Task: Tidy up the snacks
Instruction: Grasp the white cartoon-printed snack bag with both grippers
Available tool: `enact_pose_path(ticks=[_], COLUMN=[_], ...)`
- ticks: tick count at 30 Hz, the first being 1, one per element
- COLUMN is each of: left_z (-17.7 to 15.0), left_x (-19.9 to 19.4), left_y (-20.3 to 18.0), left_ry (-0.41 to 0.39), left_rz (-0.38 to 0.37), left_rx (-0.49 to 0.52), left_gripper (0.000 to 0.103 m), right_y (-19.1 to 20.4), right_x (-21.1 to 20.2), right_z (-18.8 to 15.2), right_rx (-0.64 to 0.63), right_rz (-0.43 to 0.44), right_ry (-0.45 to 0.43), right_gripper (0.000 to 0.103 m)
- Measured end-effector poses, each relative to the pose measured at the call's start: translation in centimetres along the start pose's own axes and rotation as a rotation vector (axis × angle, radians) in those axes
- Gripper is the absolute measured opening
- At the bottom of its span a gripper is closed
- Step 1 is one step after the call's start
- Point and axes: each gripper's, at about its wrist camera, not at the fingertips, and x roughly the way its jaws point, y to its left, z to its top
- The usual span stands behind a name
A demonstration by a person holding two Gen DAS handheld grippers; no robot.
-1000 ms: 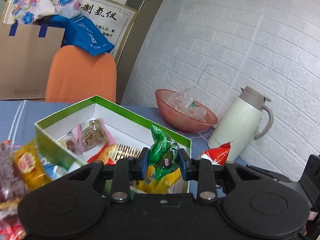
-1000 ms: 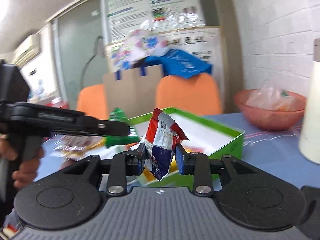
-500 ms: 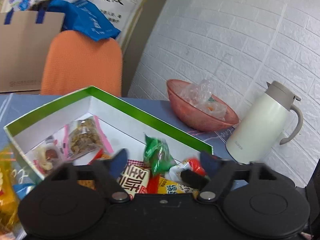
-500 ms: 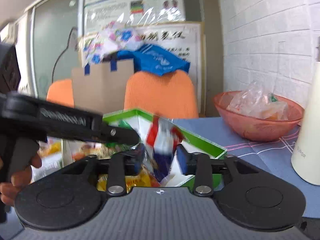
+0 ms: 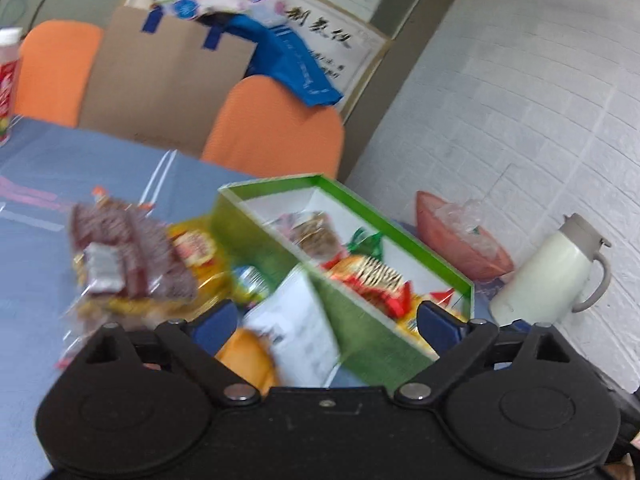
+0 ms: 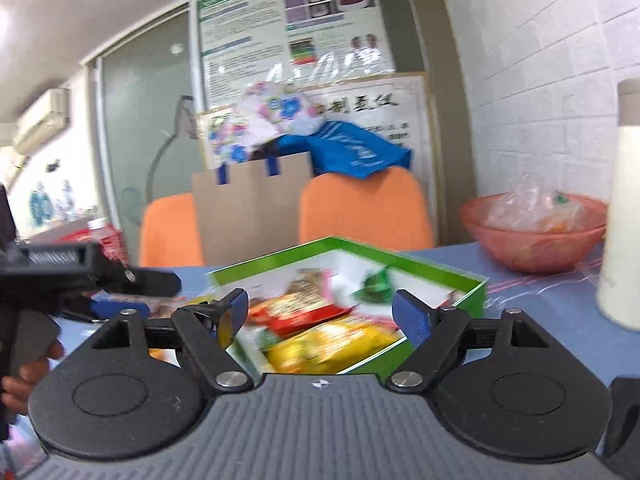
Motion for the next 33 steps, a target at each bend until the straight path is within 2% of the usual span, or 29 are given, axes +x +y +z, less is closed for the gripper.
enact_pose_path(ticks=[5, 9, 13, 14, 15, 16, 18, 20, 24, 27, 28, 30, 32, 33], left_z=[-0.9, 0.9, 1.5, 1.4, 1.2, 1.0, 0.5, 0.2, -1.0, -1.8, -2.1, -2.7, -3.3, -3.6], left_x=[0.1, 1.4, 4.7, 5.3, 5.8, 5.9, 5.1, 3.7, 0.7, -0.5, -0.4, -0.4, -0.1, 0.2], left_y=[1.6, 0.9, 0.6, 0.9, 1.2, 1.4, 1.6, 0.8, -1.1, -1.6, -2.0, -2.9, -3.8, -4.2], left_ry=[0.036, 0.012, 0.063, 0.078, 0.093, 0.107, 0.108, 0.106, 0.093, 0.095, 0.104, 0.112, 0.126, 0.134], left_rz=[0.003, 0.008, 0.069, 0.081, 0.086, 0.067, 0.026, -0.004, -0.043, -0.099, -0.129, -0.176, -0.219, -0.238], left_rx=[-0.029, 0.034, 0.103, 0.099, 0.091, 0.079, 0.055, 0.090, 0.200, 0.186, 0.177, 0.176, 0.181, 0.177], left_gripper=[0.103, 0.103, 0.103, 0.095, 0.062, 0.044, 0.039, 0.041, 0.040, 0.043, 0.049, 0.078, 0.091, 0.094], right_y=[2.3, 4.0, 5.1, 5.2, 5.4, 5.5, 5.6, 5.9, 5.8, 5.7, 5.7, 5.7, 5.6, 5.5], right_x=[0.0, 0.5, 0.2, 0.2, 0.2, 0.1, 0.2, 0.2, 0.4, 0.3, 0.3, 0.3, 0.1, 0.0], right_z=[-0.9, -1.7, -2.1, -2.1, -2.1, -2.3, -2.4, -2.7, -2.9, -3.2, -3.4, -3.7, -4.1, -4.3], right_rx=[0.004, -0.027, -0.033, -0.036, -0.039, -0.042, -0.050, -0.057, -0.054, -0.052, -0.055, -0.061, -0.068, -0.070], right_rz=[0.096, 0.135, 0.169, 0.172, 0.177, 0.181, 0.188, 0.196, 0.204, 0.222, 0.221, 0.219, 0.210, 0.203], right_ry=[0.070, 0.141, 0.162, 0.165, 0.171, 0.178, 0.193, 0.202, 0.221, 0.230, 0.235, 0.250, 0.270, 0.278], right_gripper=[0.103, 0.103, 0.103, 0.103, 0.103, 0.103, 0.103, 0.103, 0.103, 0.103, 0.103, 0.103, 0.103, 0.103])
